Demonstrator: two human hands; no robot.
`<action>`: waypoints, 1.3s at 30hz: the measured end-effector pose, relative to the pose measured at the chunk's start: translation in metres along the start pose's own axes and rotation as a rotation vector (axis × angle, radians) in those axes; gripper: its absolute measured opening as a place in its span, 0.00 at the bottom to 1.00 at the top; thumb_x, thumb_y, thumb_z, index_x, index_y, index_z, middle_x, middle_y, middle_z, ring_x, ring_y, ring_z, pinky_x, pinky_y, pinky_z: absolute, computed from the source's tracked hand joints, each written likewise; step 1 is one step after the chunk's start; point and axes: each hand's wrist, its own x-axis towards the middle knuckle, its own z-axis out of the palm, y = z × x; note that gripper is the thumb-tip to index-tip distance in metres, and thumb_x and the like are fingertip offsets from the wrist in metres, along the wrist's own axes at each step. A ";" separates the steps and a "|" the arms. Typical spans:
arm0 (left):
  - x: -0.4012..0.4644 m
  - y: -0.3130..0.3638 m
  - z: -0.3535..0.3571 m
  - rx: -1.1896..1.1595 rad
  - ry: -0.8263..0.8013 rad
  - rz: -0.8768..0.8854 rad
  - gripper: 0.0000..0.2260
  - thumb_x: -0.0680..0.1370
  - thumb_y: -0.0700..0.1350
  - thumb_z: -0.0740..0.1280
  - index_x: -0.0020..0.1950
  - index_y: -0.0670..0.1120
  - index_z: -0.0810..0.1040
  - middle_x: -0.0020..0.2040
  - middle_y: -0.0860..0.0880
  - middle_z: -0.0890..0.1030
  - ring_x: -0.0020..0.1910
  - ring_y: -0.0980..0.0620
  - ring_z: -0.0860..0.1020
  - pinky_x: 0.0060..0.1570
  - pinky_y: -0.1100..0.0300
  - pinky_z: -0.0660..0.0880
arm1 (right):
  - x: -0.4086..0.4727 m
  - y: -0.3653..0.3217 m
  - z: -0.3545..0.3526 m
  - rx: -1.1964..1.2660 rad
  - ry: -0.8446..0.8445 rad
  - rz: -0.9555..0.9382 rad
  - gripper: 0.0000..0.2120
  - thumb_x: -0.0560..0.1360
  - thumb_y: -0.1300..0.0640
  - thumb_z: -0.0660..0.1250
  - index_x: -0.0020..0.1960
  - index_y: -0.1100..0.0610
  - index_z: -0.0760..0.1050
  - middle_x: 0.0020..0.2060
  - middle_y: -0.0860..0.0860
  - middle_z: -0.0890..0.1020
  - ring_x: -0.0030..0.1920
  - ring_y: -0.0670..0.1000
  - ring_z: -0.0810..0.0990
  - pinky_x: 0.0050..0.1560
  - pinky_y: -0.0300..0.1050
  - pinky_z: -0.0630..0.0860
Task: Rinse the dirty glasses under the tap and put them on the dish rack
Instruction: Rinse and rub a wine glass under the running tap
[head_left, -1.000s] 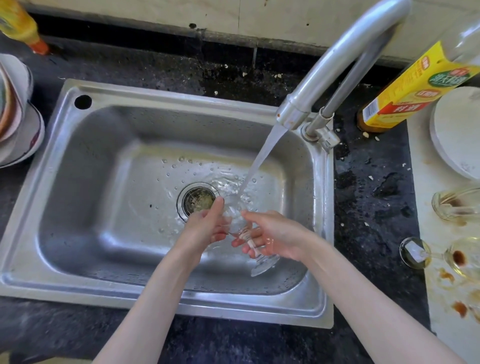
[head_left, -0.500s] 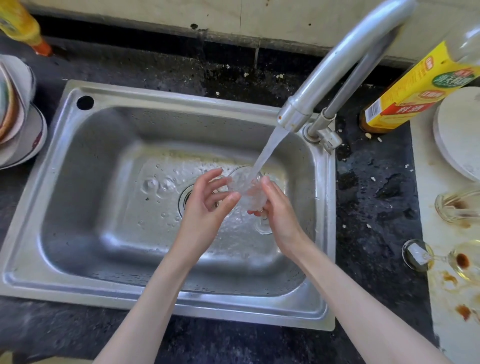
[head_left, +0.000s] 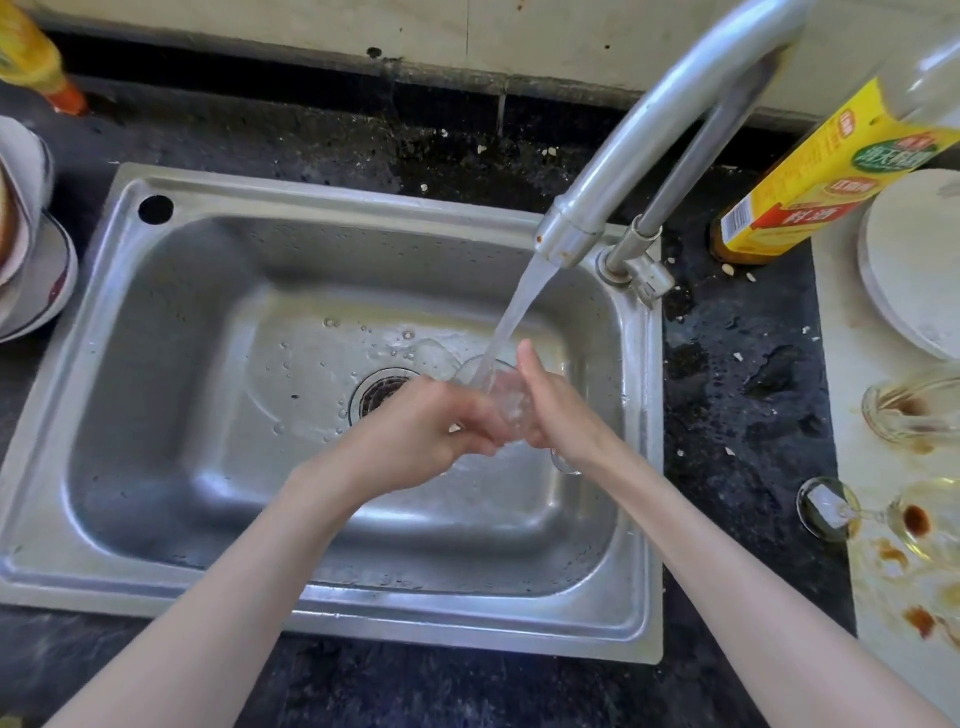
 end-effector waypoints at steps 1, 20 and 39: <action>0.000 0.001 0.001 -0.083 0.074 -0.063 0.06 0.69 0.36 0.73 0.40 0.47 0.83 0.37 0.55 0.82 0.38 0.63 0.78 0.43 0.68 0.72 | -0.003 0.003 -0.001 0.001 -0.007 -0.053 0.24 0.78 0.37 0.48 0.55 0.52 0.75 0.31 0.38 0.76 0.28 0.36 0.73 0.30 0.29 0.65; 0.001 0.004 0.003 -0.140 -0.018 -0.096 0.09 0.71 0.38 0.72 0.42 0.52 0.79 0.36 0.61 0.81 0.40 0.69 0.76 0.44 0.73 0.68 | 0.006 0.012 0.007 -0.002 0.002 -0.071 0.26 0.79 0.39 0.46 0.50 0.56 0.76 0.30 0.46 0.79 0.32 0.43 0.76 0.32 0.33 0.70; 0.001 -0.007 0.011 -0.223 0.238 -0.227 0.10 0.70 0.38 0.73 0.36 0.47 0.73 0.31 0.56 0.76 0.30 0.60 0.72 0.33 0.65 0.68 | 0.008 0.027 0.023 0.070 -0.055 -0.109 0.29 0.71 0.32 0.60 0.62 0.51 0.67 0.54 0.45 0.76 0.51 0.40 0.76 0.49 0.39 0.73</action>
